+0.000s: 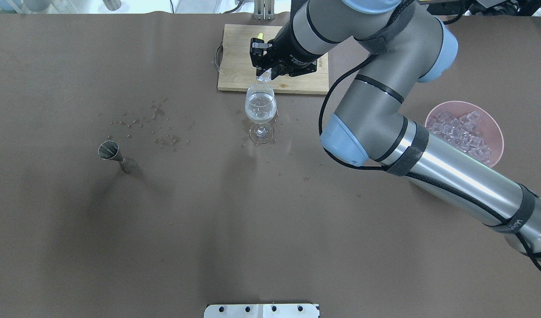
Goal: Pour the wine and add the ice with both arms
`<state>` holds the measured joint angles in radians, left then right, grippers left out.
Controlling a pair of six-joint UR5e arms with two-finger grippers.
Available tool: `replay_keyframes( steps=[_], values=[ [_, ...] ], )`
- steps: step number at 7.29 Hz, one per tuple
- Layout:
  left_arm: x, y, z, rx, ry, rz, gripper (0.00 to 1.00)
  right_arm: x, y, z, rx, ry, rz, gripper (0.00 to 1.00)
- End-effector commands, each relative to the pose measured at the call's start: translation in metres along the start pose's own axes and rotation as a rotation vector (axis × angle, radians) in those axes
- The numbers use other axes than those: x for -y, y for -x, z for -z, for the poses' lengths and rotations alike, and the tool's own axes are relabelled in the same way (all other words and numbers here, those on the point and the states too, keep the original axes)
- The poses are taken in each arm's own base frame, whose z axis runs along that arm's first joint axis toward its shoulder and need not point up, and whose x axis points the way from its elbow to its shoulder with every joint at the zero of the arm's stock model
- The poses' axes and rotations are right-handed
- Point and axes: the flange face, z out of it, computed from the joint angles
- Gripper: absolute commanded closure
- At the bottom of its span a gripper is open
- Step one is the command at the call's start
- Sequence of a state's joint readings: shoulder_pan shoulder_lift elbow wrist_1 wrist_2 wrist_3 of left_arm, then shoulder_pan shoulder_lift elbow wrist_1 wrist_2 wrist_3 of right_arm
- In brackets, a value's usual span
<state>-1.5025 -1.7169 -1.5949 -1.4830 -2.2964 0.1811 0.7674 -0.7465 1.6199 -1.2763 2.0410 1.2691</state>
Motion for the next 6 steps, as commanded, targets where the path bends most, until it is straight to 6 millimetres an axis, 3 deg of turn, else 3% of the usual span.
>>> replay_keyframes(
  steps=[1,2,3,5,6],
  values=[
    [-0.0003,0.0,-0.0005,0.001,0.003,0.001,0.02,-0.0062,-0.0003,-0.0114,-0.007,0.012,-0.001,1.0],
    [-0.0003,0.0,-0.0005,0.001,0.003,0.001,0.02,-0.007,0.0,-0.012,-0.007,0.013,0.0,1.0],
    [-0.0003,0.0,-0.0005,0.001,0.003,0.006,0.02,-0.0069,-0.001,-0.0125,-0.009,0.012,-0.002,0.78],
    [0.0004,-0.0003,0.0,0.001,0.003,0.007,0.01,-0.0069,0.0001,-0.0119,-0.006,0.011,-0.001,0.02],
    [0.0003,-0.0002,0.0,0.003,0.003,0.009,0.02,-0.0069,0.0001,-0.0119,-0.006,0.011,-0.001,0.01]
  ],
)
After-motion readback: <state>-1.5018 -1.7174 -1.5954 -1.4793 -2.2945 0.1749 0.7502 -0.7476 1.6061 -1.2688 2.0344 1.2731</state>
